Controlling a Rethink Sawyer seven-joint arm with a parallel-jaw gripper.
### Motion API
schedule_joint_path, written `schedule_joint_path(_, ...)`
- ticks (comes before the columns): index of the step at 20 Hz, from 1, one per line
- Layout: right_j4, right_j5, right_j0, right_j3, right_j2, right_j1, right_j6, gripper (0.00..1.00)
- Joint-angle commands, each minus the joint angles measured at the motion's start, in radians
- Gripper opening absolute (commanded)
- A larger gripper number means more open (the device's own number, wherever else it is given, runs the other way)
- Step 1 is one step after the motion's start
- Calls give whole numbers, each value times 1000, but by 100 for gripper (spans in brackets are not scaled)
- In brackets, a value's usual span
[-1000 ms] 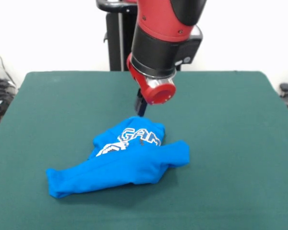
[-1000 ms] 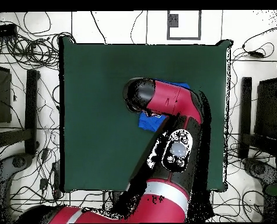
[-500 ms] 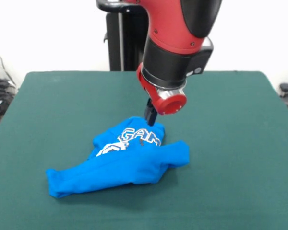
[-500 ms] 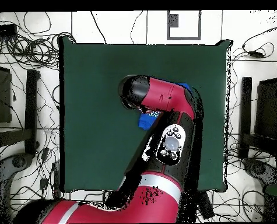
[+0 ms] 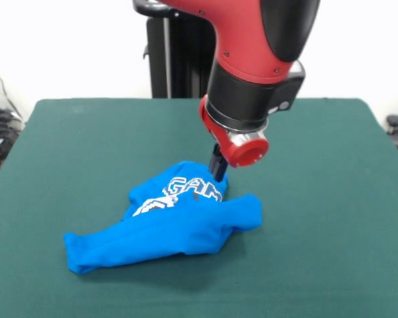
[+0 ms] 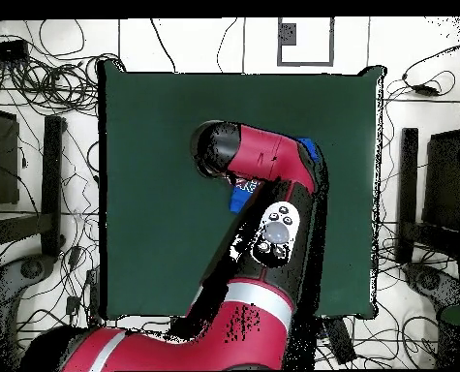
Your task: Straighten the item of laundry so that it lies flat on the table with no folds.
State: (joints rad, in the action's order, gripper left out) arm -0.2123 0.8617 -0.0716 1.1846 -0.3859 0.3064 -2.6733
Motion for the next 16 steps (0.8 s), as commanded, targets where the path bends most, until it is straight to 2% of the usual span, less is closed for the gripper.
schedule_joint_path(1, -54, 80, -54, -41, 77, -23, -207, 0)
schedule_joint_path(16, -80, 118, -74, -81, 51, -40, -222, 0)
